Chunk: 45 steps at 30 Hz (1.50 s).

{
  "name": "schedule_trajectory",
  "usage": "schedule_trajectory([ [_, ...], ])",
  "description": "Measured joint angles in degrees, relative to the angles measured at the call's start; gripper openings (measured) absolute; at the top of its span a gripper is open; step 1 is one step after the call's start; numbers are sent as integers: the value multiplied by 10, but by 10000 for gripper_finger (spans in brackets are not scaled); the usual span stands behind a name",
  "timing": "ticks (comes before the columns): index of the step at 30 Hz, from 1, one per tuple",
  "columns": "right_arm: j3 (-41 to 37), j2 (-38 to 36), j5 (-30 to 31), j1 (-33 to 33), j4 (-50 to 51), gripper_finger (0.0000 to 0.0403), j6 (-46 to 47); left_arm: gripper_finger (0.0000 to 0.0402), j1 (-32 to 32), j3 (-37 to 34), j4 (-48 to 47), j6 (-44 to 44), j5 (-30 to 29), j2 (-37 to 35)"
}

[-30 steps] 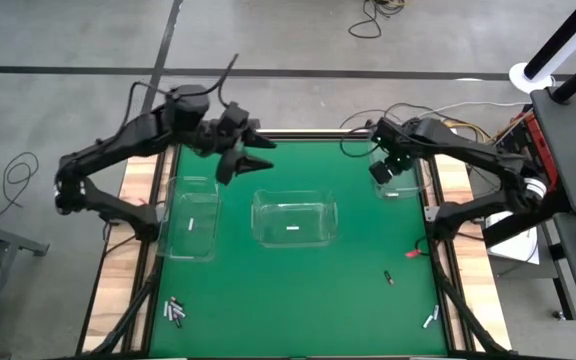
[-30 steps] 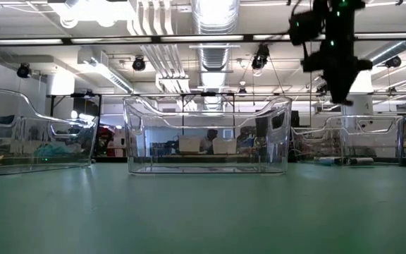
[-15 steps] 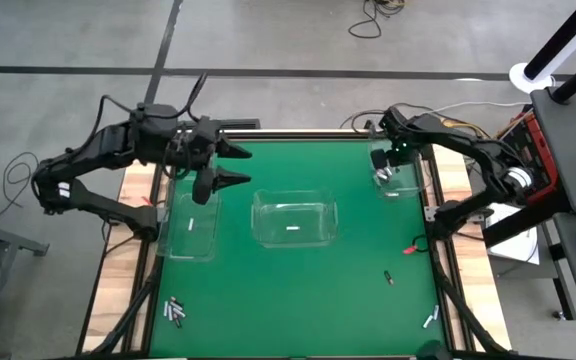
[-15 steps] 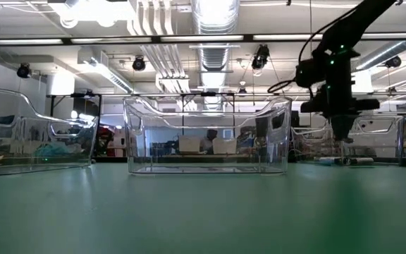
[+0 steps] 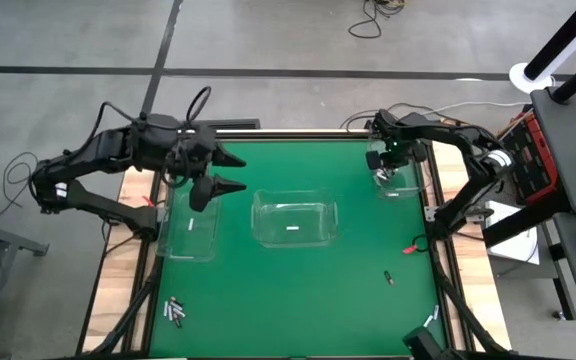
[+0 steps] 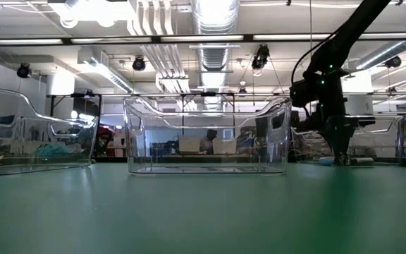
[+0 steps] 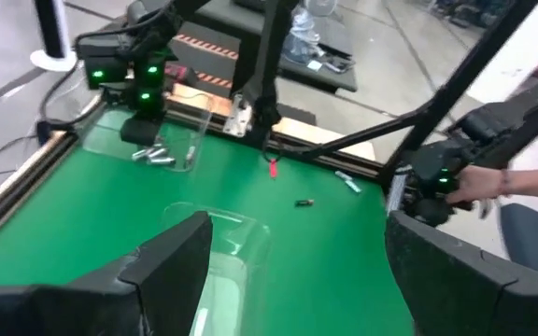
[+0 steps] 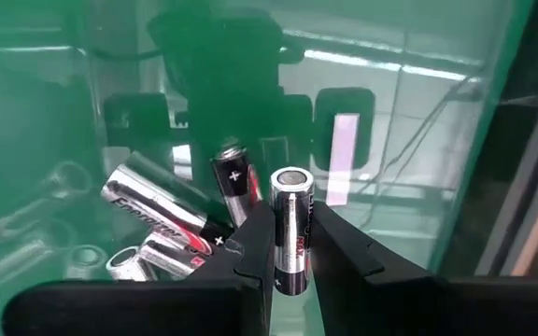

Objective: Sort batteries
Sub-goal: Put the bottom silver battery into the top transparent bin, then put the black battery into the bottom right transparent bin

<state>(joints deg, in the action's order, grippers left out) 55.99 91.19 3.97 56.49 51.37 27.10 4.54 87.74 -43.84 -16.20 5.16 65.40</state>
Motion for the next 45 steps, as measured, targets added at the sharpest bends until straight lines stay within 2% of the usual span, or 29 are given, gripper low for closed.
schedule_trajectory([
  [6,0,-1,2,-1,-1,63,11,294,-8,-8,-1,-8,-18,-2],
  [13,-1,-33,8,-1,-7,129,14,294,-8,-9,-2,-11,-27,8],
  [18,-1,-79,7,-10,-8,173,6,294,-8,-9,-1,-27,-27,28],
  [22,-1,-152,7,-55,-33,195,-4,294,-15,-9,-4,-52,-28,52],
  [27,-3,-261,7,-168,-92,200,-10,294,-29,-9,-40,-98,-28,82],
  [31,-5,-333,10,-283,-160,192,-11,294,-44,-9,-82,-166,-28,97],
  [34,-11,-368,48,-383,-211,186,-8,294,-61,-9,-115,-217,-28,109],
  [39,-17,-376,141,-540,-255,176,-16,294,-115,-8,-201,-295,-27,122],
  [45,-16,-325,211,-713,-268,169,11,294,-209,-8,-265,-346,-27,141],
])
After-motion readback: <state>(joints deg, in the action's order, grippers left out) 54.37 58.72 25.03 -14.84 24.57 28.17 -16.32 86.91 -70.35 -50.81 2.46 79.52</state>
